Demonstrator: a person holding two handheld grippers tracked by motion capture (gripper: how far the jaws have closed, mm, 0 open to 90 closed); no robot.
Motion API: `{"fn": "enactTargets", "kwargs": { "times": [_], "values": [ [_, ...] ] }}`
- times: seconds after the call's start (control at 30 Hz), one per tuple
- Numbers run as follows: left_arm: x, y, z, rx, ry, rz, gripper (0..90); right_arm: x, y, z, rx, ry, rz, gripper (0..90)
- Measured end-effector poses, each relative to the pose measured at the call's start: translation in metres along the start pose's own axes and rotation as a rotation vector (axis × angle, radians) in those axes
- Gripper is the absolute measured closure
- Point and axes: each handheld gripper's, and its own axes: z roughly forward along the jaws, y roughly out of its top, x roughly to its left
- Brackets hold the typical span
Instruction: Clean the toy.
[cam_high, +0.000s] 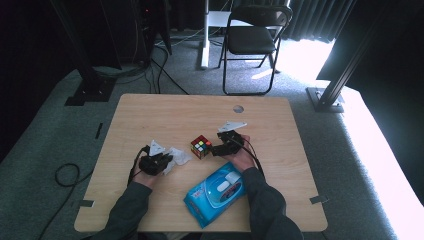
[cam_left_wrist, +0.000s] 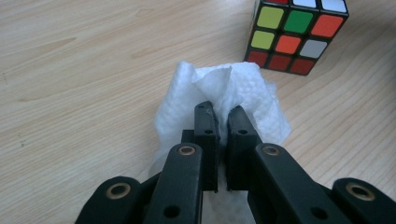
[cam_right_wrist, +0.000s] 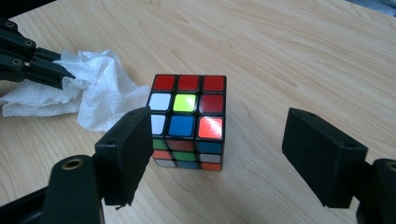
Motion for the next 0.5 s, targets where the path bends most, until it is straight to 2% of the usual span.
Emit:
{"fn": "enactTargets", "kwargs": {
  "times": [0.2, 0.27, 0.37, 0.5],
  "values": [
    [0.001, 0.000, -0.001, -0.004, 0.005, -0.003, 85.9, 0.001, -0.001, 0.005, 0.013, 0.023, 0.027, 22.9],
    [0.002, 0.001, -0.001, -0.004, 0.006, -0.004, 85.9, 0.003, -0.001, 0.005, 0.019, 0.012, 0.021, 22.2],
    [0.003, 0.001, -0.002, -0.009, 0.008, -0.010, 85.9, 0.006, -0.001, 0.006, 0.020, 0.003, 0.038, 21.5],
    [0.005, 0.001, -0.004, -0.016, 0.011, -0.014, 85.9, 0.009, -0.002, 0.007, 0.024, 0.008, 0.039, 21.3]
  ]
}}
